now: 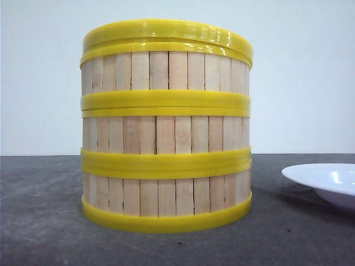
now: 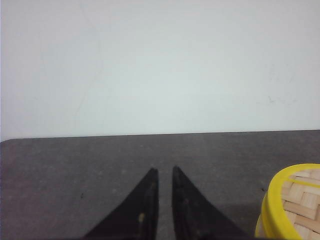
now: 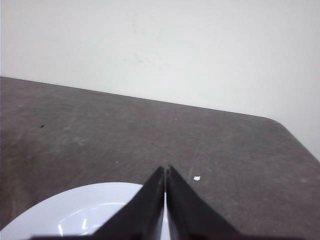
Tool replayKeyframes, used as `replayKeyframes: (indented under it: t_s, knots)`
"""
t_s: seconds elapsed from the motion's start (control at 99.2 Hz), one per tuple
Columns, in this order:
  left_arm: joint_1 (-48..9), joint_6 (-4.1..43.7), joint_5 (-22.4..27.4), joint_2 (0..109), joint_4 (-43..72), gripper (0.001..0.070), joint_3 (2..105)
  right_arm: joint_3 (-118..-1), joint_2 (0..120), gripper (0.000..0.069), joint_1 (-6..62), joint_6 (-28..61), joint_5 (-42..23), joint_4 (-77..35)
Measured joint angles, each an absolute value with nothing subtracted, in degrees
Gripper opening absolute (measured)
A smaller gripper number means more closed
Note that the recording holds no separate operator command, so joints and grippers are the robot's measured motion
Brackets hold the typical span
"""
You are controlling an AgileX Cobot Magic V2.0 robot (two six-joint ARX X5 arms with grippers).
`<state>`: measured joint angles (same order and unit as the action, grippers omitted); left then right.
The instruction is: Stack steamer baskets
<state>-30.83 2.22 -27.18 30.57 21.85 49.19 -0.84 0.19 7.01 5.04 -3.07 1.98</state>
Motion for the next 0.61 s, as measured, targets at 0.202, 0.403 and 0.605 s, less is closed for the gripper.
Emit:
replayKeyframes:
  t_s: [0.202, 0.403, 0.605]
  knots:
    - [-30.83, 2.22, -27.18, 30.57, 21.85, 0.0031, 49.19, -0.84, 0.19, 0.0001, 7.01, 5.04, -3.03, 4.10]
    - [-30.83, 2.22, -27.18, 30.57, 21.82, 0.0031, 49.19, -0.84, 0.19, 0.0001, 7.01, 5.02, -3.03, 4.10]
    - [-30.83, 2.22, -27.18, 30.57, 21.82, 0.0031, 49.19, -0.84, 0.19, 0.0001, 7.01, 5.04, -3.03, 4.10]
